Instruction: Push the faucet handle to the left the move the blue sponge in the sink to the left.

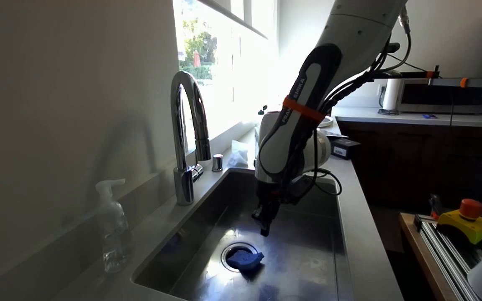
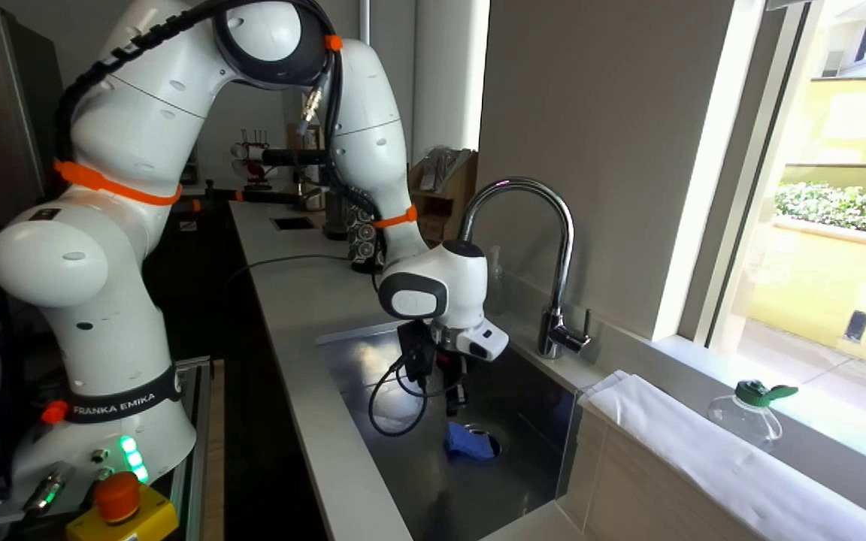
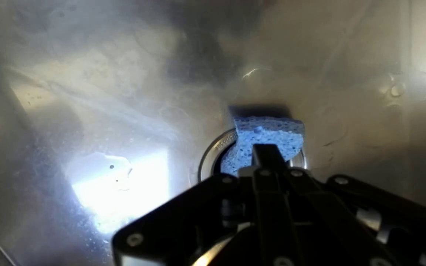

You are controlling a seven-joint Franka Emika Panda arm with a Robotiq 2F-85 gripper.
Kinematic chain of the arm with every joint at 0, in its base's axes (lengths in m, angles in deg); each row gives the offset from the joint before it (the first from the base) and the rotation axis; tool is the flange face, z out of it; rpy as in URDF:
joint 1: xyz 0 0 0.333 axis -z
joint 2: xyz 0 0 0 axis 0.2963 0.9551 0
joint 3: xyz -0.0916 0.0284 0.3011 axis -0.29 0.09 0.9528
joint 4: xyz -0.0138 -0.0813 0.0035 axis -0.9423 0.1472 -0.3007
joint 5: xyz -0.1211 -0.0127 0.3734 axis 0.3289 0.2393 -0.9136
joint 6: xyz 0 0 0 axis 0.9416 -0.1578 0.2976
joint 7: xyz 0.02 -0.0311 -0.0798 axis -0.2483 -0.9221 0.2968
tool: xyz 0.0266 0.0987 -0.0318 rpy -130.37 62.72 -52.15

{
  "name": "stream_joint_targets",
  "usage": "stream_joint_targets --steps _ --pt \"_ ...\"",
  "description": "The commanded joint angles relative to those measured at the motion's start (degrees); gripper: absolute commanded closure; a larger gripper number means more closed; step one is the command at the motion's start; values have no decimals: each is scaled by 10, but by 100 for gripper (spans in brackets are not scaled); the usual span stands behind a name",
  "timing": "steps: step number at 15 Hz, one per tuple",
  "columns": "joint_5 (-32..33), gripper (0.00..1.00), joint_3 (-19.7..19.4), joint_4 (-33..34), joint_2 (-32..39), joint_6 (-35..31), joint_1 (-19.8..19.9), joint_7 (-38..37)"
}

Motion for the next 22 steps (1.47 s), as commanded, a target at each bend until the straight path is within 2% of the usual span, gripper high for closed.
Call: stream_joint_targets --steps 1,8,13,22 --pt "15 100 29 43 60 -19 37 -11" --pt "19 100 64 73 120 -58 76 -12" --pt "34 100 75 84 148 -85 88 -23" --pt "33 100 127 90 145 -87 136 -18"
